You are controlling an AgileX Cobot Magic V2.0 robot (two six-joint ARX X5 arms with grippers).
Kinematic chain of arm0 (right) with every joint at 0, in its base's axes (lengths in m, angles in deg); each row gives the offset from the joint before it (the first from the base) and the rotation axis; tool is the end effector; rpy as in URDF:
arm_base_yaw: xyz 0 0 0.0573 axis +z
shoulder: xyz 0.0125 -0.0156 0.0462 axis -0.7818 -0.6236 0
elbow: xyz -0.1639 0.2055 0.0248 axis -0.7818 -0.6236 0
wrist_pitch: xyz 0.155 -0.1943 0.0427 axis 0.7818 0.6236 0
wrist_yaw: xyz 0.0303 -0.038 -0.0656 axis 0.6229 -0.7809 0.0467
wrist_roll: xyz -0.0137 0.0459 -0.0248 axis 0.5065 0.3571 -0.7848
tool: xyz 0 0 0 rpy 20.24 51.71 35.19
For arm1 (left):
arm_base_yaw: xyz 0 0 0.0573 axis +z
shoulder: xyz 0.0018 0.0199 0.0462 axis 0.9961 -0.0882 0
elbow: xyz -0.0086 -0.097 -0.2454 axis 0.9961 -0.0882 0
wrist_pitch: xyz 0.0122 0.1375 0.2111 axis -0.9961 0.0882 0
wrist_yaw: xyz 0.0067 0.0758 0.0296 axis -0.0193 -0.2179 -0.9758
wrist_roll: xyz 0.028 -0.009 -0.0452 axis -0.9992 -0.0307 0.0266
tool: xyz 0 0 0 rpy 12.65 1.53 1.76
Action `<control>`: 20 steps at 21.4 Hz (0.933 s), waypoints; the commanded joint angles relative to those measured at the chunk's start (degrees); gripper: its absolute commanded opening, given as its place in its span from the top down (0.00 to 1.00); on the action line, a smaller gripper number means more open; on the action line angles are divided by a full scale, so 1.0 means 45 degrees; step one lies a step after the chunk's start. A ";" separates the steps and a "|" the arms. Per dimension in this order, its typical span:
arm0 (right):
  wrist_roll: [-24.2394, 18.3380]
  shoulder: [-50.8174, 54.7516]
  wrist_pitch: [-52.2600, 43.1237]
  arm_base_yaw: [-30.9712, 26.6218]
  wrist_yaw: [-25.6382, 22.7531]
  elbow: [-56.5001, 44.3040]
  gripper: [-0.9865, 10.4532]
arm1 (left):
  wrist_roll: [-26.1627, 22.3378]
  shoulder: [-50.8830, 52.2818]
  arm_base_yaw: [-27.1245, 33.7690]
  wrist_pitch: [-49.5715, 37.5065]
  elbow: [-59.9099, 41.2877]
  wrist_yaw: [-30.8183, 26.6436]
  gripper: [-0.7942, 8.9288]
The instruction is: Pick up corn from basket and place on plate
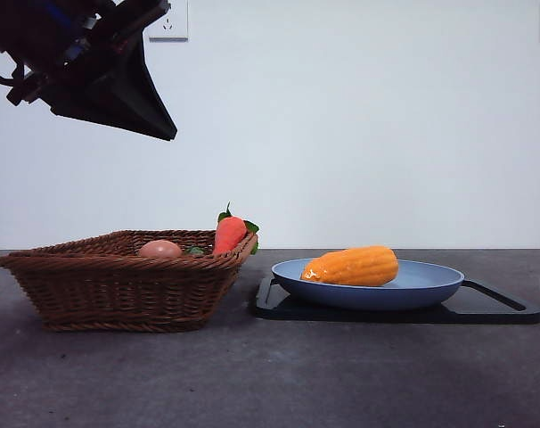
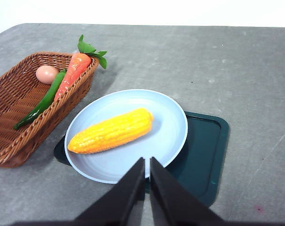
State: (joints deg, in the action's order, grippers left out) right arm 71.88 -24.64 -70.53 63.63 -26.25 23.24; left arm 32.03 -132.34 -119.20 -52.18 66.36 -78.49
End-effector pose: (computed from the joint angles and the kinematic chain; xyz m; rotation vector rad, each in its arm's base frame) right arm 0.1279 0.0339 0.2422 0.1090 0.3432 0.4000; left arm 0.1968 -0.1368 0.2576 0.0079 0.4930 -0.6360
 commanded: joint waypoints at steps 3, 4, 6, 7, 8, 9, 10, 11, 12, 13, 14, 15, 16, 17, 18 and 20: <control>0.0136 -0.0024 -0.0170 0.0010 -0.0015 0.0112 0.91 | 0.0068 -0.0068 -0.0058 -0.0403 0.0083 -0.0024 0.91; 0.0136 -0.0029 -0.0170 0.0010 -0.0010 0.0112 0.91 | 0.0068 -0.0068 -0.0053 -0.0593 0.0087 -0.0024 0.91; 0.0136 -0.0029 -0.0170 0.0010 -0.0015 0.0112 0.91 | 0.0068 -0.0068 -0.0053 -0.0845 0.0087 -0.0024 0.91; 0.0136 -0.0029 -0.0170 0.0010 -0.0019 0.0112 0.91 | 0.0068 -0.0068 -0.0053 -0.0884 0.0087 -0.0024 0.91; 0.0136 -0.0024 -0.0170 0.0010 -0.0015 0.0112 0.91 | 0.0010 -0.0068 -0.0053 -0.0865 0.0087 -0.0024 0.91; 0.0136 -0.0029 -0.0170 0.0010 -0.0015 0.0112 0.91 | -0.0194 -0.0068 -0.0053 -0.0903 0.0087 -0.0034 0.91; 0.0136 -0.0029 -0.0170 0.0010 -0.0015 0.0112 0.91 | -0.0986 -0.0058 -0.0049 -0.0758 0.0087 -0.0189 0.91; 0.0136 -0.0029 -0.0170 0.0010 -0.0015 0.0112 0.91 | -0.1103 0.0165 0.0121 -0.0627 0.0087 -0.0627 0.91; 0.0136 -0.0024 -0.0170 0.0010 -0.0015 0.0112 0.91 | -0.1258 0.0447 0.0495 -0.0597 0.0073 -0.1195 0.91; 0.0136 -0.0029 -0.0170 0.0010 -0.0015 0.0112 0.91 | -0.1588 0.0753 0.1069 -0.0602 0.0024 -0.1268 0.91; 0.0136 -0.0029 -0.0170 0.0010 -0.0015 0.0112 0.91 | -0.1821 0.1234 0.1671 -0.0602 -0.0165 -0.1253 0.91; 0.0136 -0.0015 -0.0180 0.0010 -0.0015 0.0112 0.91 | -0.1982 0.1957 0.2409 -0.0733 -0.0602 -0.1248 0.91; 0.0136 -0.0019 -0.0180 0.0010 -0.0015 0.0112 0.91 | -0.2055 0.2701 0.3089 -0.0928 -0.1122 -0.1248 0.91; 0.0136 -0.0019 -0.0180 0.0010 -0.0015 0.0112 0.91 | -0.2055 0.3701 0.3973 -0.1345 -0.1889 -0.1253 0.91; 0.0136 -0.0024 -0.0175 0.0010 -0.0015 0.0112 0.91 | -0.2055 0.4590 0.4716 -0.1651 -0.2599 -0.1258 0.91; 0.0136 -0.0024 -0.0175 0.0010 -0.0015 0.0112 0.91 | -0.2171 0.6411 0.5999 -0.2059 -0.3949 -0.1263 0.91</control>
State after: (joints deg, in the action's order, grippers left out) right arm 71.88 -24.61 -70.70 63.63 -26.25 23.24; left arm 23.26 -103.73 -91.92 -60.53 48.35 -84.40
